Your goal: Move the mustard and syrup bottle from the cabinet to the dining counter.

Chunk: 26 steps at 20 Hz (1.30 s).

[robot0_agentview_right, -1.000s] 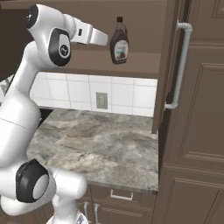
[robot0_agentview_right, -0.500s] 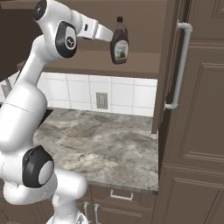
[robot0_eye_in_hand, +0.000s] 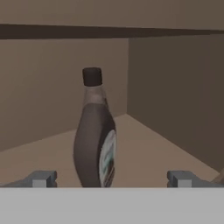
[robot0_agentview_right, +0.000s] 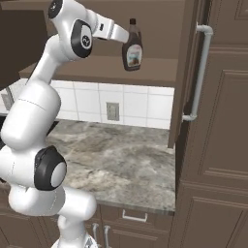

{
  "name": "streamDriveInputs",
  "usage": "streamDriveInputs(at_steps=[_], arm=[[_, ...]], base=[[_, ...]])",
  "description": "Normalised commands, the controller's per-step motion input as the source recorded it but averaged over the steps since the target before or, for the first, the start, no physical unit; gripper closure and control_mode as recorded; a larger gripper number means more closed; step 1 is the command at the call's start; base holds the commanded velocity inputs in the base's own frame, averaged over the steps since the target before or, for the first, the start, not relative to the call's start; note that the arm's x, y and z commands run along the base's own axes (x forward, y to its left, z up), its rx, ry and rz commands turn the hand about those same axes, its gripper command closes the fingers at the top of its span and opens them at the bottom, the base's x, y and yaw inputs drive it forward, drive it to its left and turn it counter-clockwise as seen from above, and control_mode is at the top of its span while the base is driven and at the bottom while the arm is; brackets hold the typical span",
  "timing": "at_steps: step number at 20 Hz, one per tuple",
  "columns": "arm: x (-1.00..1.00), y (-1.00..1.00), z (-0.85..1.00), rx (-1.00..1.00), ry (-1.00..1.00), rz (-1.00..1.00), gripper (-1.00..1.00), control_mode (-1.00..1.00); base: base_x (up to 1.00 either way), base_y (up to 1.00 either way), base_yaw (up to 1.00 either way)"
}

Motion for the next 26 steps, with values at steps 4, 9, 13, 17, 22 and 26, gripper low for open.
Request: streamDriveInputs(at_steps=[4, 9, 13, 17, 22, 26], arm=[[0.37, -0.10, 0.00, 0.02, 0.00, 0.00, -1.00, -1.00], [0.32, -0.12, 0.00, 0.02, 0.00, 0.00, -1.00, -1.00], [0.31, -0.12, -0.04, 0.02, 0.00, 0.00, -1.00, -1.00], [0.27, -0.11, -0.05, 0.01, 0.01, 0.00, -1.00, -1.00], [0.20, -0.15, -0.03, 0.01, 0.00, 0.00, -1.00, -1.00], [0.15, -0.10, -0.06, 0.00, 0.01, 0.00, -1.00, -1.00]], base=[[0.00, 0.00, 0.00], [0.00, 0.00, 0.00], [0.00, 0.00, 0.00], [0.00, 0.00, 0.00], [0.00, 0.00, 0.00], [0.00, 0.00, 0.00]])
